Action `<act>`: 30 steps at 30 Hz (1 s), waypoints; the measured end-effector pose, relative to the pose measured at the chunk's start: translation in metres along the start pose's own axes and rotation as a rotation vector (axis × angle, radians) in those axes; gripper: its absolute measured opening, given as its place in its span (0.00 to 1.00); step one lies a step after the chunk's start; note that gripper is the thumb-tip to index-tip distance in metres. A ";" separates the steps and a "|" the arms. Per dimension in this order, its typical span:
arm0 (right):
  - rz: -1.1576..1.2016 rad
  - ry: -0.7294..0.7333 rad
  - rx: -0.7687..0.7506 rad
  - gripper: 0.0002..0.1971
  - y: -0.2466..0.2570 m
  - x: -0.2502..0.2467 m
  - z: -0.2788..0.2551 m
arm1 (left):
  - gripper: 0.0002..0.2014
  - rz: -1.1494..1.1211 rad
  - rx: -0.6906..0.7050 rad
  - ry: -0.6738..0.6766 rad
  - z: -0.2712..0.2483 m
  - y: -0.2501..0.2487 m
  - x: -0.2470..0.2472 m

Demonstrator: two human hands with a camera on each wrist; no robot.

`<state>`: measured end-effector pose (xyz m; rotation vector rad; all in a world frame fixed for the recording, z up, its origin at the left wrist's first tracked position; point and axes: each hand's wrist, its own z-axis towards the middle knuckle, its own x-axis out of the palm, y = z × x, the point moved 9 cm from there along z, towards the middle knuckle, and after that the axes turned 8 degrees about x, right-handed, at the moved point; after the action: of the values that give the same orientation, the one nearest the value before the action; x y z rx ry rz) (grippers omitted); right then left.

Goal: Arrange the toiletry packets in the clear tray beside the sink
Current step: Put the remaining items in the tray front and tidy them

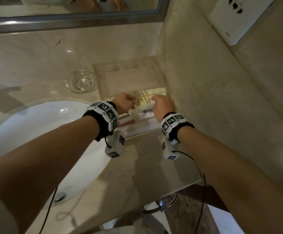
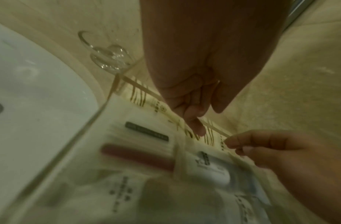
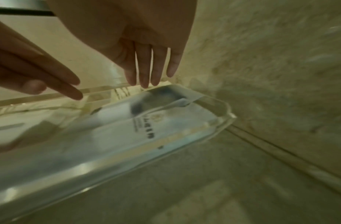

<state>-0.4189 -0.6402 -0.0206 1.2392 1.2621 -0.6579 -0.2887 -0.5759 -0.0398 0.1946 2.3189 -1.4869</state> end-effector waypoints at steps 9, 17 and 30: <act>-0.236 0.087 -0.095 0.14 -0.018 0.021 0.002 | 0.26 -0.065 -0.156 0.110 0.019 0.007 0.039; -0.241 0.081 -0.129 0.16 -0.016 0.027 0.007 | 0.20 -0.095 -0.147 0.087 0.027 0.005 0.048; -0.110 0.131 -0.091 0.21 -0.018 0.027 0.011 | 0.18 -0.123 -0.125 0.066 0.027 0.011 0.041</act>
<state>-0.4247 -0.6484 -0.0531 1.1590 1.4612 -0.5993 -0.3167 -0.5989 -0.0743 0.0694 2.5082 -1.4043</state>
